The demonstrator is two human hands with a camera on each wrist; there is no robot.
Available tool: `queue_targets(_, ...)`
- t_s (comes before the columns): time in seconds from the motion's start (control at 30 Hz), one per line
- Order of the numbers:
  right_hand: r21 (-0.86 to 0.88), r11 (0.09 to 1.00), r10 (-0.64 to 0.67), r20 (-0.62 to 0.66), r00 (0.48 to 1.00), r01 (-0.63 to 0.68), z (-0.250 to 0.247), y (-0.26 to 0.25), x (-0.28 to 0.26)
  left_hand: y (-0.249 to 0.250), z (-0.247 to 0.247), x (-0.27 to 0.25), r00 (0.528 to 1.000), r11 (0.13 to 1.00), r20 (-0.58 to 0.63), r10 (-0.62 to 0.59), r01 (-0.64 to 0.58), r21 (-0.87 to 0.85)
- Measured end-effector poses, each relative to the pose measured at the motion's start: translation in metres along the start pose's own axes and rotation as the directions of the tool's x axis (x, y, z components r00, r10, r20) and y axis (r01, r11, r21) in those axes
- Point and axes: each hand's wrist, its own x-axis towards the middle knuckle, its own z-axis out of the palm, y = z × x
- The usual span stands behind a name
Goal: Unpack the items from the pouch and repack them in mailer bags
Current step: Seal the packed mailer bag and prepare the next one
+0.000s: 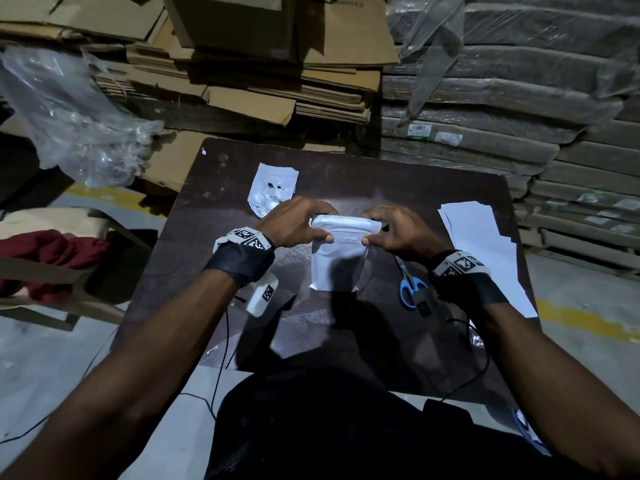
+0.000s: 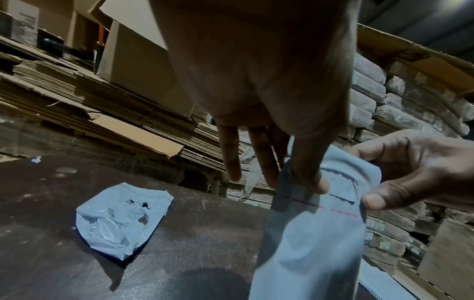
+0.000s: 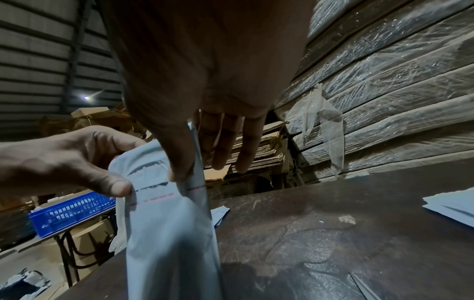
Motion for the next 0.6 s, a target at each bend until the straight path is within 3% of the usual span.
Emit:
queue_targets(0.17,-0.045,0.998,-0.039,-0.01,0.999,0.038,-0.006,-0.01,-0.004,-0.003,0.001,-0.003,1.0,0.999,-0.015,-0.027,0.026,-0.041)
queue_targets(0.3,-0.144,0.986,-0.07,0.078,0.994,0.08,-0.012,-0.012,-0.004,-0.006,-0.006,-0.002,0.998,0.998,0.061,-0.028,0.03,-0.047)
queue_targets(0.4,-0.107,0.992,-0.051,0.085,0.995,0.06,-0.014,-0.01,-0.004,-0.009,-0.008,0.001,0.99,0.989,0.131,-0.041,0.059,-0.137)
queue_targets(0.6,-0.02,1.0,0.011,0.048,0.999,-0.01,-0.012,-0.007,-0.006,-0.007,-0.008,-0.001,0.995,0.947,0.095,-0.04,0.068,-0.313)
